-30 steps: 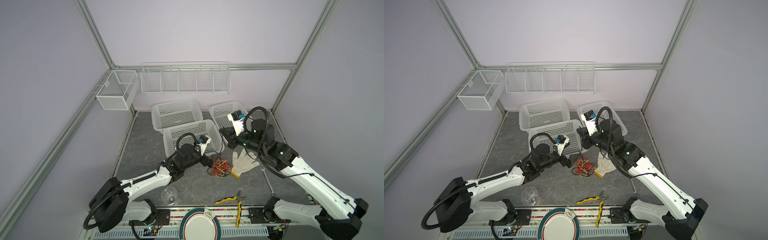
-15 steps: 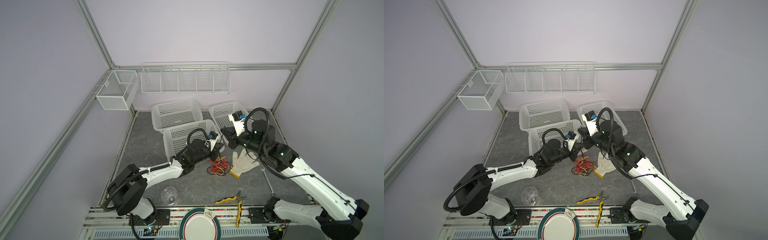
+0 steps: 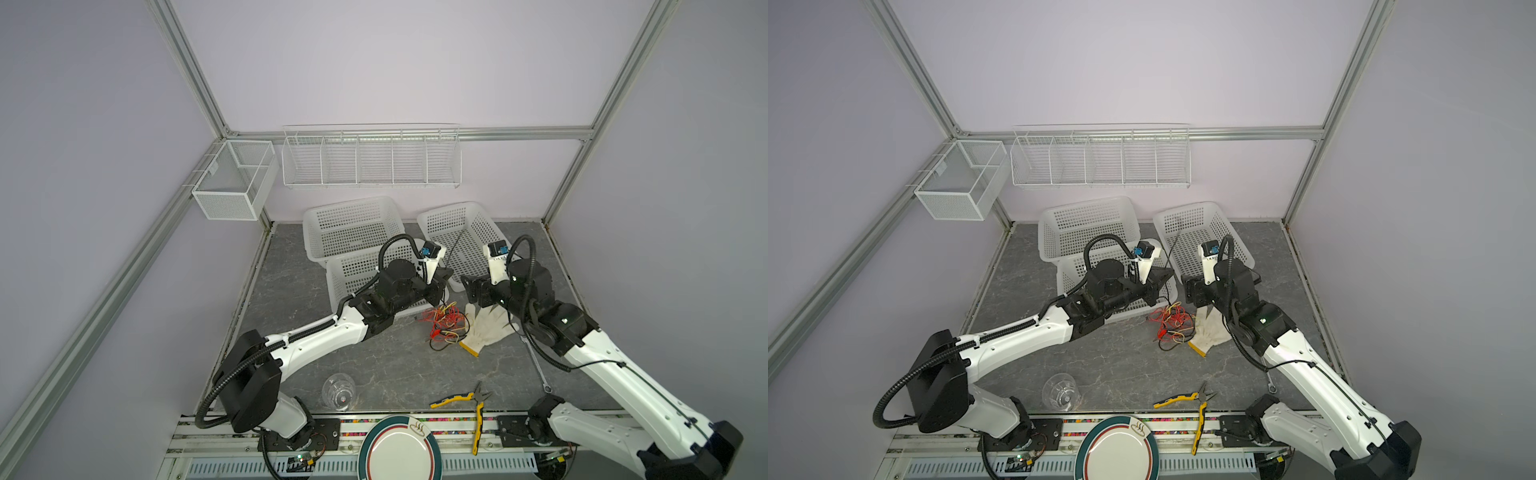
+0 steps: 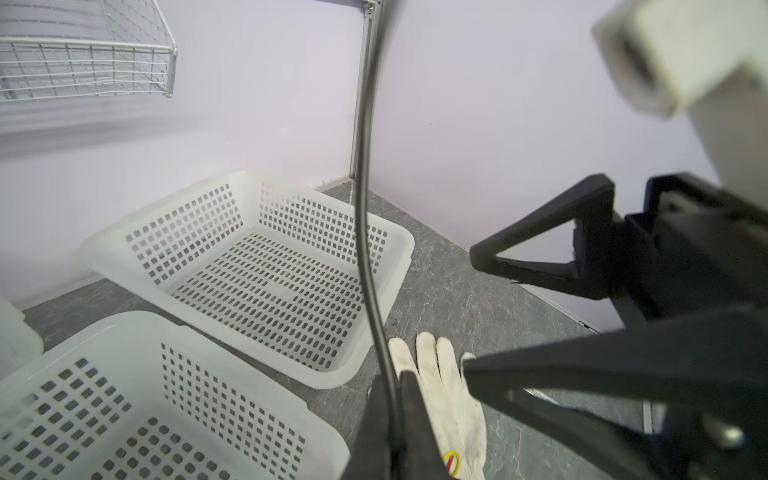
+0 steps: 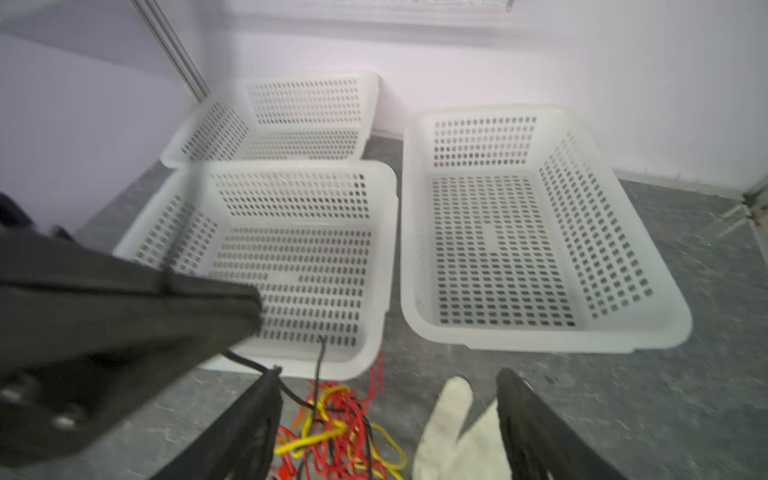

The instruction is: Untangle the cables

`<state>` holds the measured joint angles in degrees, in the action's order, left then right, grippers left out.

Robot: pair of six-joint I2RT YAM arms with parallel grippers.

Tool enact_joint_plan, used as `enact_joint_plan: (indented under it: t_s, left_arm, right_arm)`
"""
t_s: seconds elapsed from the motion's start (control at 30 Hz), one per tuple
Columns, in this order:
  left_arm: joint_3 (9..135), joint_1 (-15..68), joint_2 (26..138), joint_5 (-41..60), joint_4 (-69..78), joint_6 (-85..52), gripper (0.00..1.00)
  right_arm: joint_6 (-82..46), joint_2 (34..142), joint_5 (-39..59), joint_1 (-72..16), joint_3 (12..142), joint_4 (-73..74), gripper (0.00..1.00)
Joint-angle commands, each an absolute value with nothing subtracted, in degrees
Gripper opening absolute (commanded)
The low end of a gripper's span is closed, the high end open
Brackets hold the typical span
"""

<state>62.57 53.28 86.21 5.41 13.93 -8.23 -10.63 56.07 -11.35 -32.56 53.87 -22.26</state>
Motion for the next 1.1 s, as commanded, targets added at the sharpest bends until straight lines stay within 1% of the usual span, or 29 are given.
enact_joint_plan:
  t_s: [0.0, 0.1, 0.2, 0.33, 0.4, 0.5, 0.6, 0.63, 0.67, 0.7, 0.73, 0.77, 0.8, 0.87, 0.9, 0.97, 1.0, 1.03, 1.07]
  left_arm:
    - [66.88, 53.44, 84.37, 5.04, 11.12, -10.6, 0.0]
    - [68.39, 53.44, 84.41, 8.04, 10.68, -11.92, 0.0]
    - [69.23, 53.49, 84.71, 10.45, 10.87, -13.47, 0.0]
    - [69.69, 53.86, 85.75, 12.88, 10.68, -14.14, 0.0]
    - [69.54, 54.22, 86.28, 14.0, 10.72, -14.15, 0.0]
    - [68.63, 54.68, 86.48, 15.17, 11.48, -14.22, 0.0]
    - [67.4, 54.76, 86.05, 15.53, 12.67, -14.48, 0.0]
    - [66.96, 54.76, 85.78, 15.54, 12.98, -14.5, 0.0]
    - [66.59, 54.76, 85.62, 15.32, 13.26, -14.37, 0.0]
    - [66.16, 54.76, 85.39, 15.35, 13.51, -14.12, 0.0]
    - [65.62, 54.76, 85.06, 15.06, 13.61, -13.86, 0.0]
    - [65.0, 54.76, 84.72, 14.54, 13.79, -13.64, 0.0]
    - [64.1, 54.76, 84.35, 13.54, 13.98, -13.46, 0.0]
    - [61.72, 54.76, 83.31, 11.28, 14.44, -13.18, 0.0]
    - [60.17, 54.76, 82.69, 10.28, 15.05, -12.88, 0.09]
    - [57.05, 54.76, 81.32, 8.8, 16.59, -12.78, 0.36]
    - [55.16, 54.76, 80.36, 8.43, 17.76, -12.66, 0.53]
    - [53.03, 54.76, 79.31, 8.18, 19.02, -12.44, 0.67]
    - [51.07, 54.76, 78.24, 8.09, 20.28, -12.05, 0.74]
  right_arm:
    - [-10.15, 52.21, -9.16, -32.25, 49.4, -22.86, 0.92]
    - [-9.04, 50.0, -3.84, -32.25, 45.85, -21.64, 0.94]
    - [-9.09, 48.17, 2.39, -32.3, 43.28, -18.03, 0.95]
    - [-10.96, 48.86, 6.32, -32.43, 42.19, -12.2, 0.94]
    - [-11.24, 50.86, 6.86, -32.57, 42.83, -10.25, 0.93]
    - [-11.64, 54.73, 5.72, -32.73, 44.32, -8.32, 0.86]
    - [-11.85, 58.83, 7.59, -32.86, 45.58, -6.77, 0.74]
    - [-12.03, 59.91, 8.22, -32.91, 45.7, -6.08, 0.65]
    - [-12.24, 60.68, 8.27, -32.96, 45.8, -5.54, 0.51]
    - [-12.65, 61.24, 7.79, -32.97, 45.79, -4.93, 0.32]
    - [-13.13, 61.48, 6.98, -33.0, 45.71, -4.49, 0.19]
    - [-13.31, 61.48, 6.2, -33.02, 45.75, -4.29, 0.11]
    - [-13.4, 61.36, 5.49, -33.02, 45.94, -4.33, 0.07]
    - [-13.6, 60.64, 4.18, -33.04, 46.54, -4.81, 0.06]
    - [-13.91, 60.27, 3.03, -32.97, 47.07, -5.46, 0.07]
    - [-15.32, 59.92, -0.36, -33.0, 48.74, -7.68, 0.07]
    - [-16.21, 60.07, -2.49, -33.0, 49.9, -9.57, 0.06]
    - [-17.14, 60.33, -4.13, -33.04, 51.95, -11.52, 0.06]
    - [-17.77, 60.59, -5.08, -33.05, 53.04, -12.83, 0.07]
